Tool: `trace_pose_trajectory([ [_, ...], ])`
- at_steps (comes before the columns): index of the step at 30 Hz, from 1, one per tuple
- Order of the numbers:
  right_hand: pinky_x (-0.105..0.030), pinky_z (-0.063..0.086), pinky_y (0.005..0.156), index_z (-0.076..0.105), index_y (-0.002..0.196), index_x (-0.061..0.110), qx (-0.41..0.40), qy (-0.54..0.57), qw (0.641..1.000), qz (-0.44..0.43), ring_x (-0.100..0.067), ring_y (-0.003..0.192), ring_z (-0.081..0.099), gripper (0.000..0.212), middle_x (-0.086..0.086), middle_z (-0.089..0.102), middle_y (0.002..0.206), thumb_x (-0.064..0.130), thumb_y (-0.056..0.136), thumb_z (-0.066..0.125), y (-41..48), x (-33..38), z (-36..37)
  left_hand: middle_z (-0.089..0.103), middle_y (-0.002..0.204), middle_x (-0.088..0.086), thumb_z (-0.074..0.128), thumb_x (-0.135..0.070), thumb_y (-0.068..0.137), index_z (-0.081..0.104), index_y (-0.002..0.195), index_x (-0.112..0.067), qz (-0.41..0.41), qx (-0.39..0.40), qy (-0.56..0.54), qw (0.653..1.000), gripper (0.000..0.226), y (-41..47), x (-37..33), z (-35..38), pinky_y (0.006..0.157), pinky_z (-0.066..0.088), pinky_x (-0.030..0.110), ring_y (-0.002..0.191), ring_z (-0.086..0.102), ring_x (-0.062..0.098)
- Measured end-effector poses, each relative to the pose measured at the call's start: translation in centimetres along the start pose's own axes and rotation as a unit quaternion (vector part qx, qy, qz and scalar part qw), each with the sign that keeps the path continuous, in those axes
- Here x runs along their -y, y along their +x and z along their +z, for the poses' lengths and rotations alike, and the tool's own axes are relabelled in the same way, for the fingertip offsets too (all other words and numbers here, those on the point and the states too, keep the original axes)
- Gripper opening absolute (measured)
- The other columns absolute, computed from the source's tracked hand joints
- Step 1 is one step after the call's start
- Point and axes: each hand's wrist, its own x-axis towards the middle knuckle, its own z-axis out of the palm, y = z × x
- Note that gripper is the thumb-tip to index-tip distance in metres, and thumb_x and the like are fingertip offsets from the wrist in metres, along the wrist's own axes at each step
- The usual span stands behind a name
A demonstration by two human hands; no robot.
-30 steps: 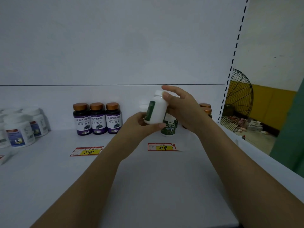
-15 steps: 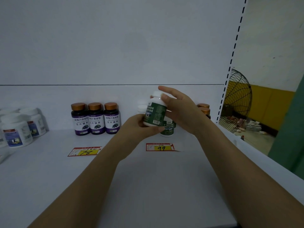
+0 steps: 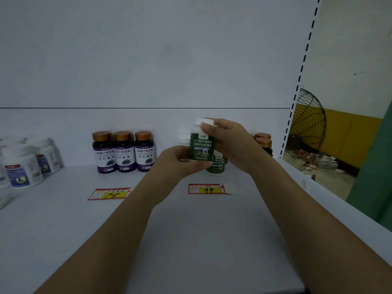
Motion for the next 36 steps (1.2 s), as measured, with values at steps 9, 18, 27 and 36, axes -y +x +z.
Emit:
trace_pose_trajectory([
  [9,-0.034,0.054,0.090,0.061,0.117,0.013,0.011,-0.101,0.994,-0.041,-0.019,0.101,0.068,0.033,-0.003,0.070,0.110,0.017,0.086,0.068,-0.3,0.4,0.0,0.066,0.104,-0.009,0.079,-0.010,0.072,0.060,0.113,-0.019,0.028,-0.066,0.026,0.997,0.046,0.3,0.6,-0.2,0.077,0.049,0.018,0.096,0.064,0.007],
  [18,-0.017,0.047,0.094,0.052,0.108,0.013,0.106,-0.239,0.935,-0.240,-0.004,0.111,0.055,0.048,0.003,0.056,0.113,-0.004,0.072,0.078,-1.3,1.6,2.3,0.055,0.110,-0.007,0.080,-0.006,0.070,0.056,0.118,-0.006,0.240,-0.282,0.155,0.916,0.053,0.3,0.9,-0.9,0.083,0.048,0.014,0.102,0.053,0.011],
  [27,-0.028,0.053,0.092,0.045,0.130,0.023,0.047,-0.142,0.971,-0.186,-0.009,0.110,0.062,0.052,0.004,0.065,0.116,0.011,0.086,0.068,-1.7,2.2,1.3,0.067,0.105,-0.011,0.085,-0.020,0.061,0.051,0.120,-0.021,0.168,-0.174,0.059,0.969,0.068,-0.3,-0.4,-0.3,0.079,0.054,0.021,0.095,0.066,0.007],
  [36,-0.029,0.057,0.067,0.060,0.115,0.007,-0.013,-0.058,0.985,0.162,-0.024,0.082,0.069,0.054,-0.018,0.069,0.100,0.051,0.085,0.062,-1.4,1.2,0.5,0.069,0.069,0.010,0.061,-0.063,0.051,0.061,0.104,-0.005,-0.107,0.016,-0.132,0.985,0.079,-0.7,-2.6,0.2,0.061,0.056,0.030,0.057,0.064,0.019],
])
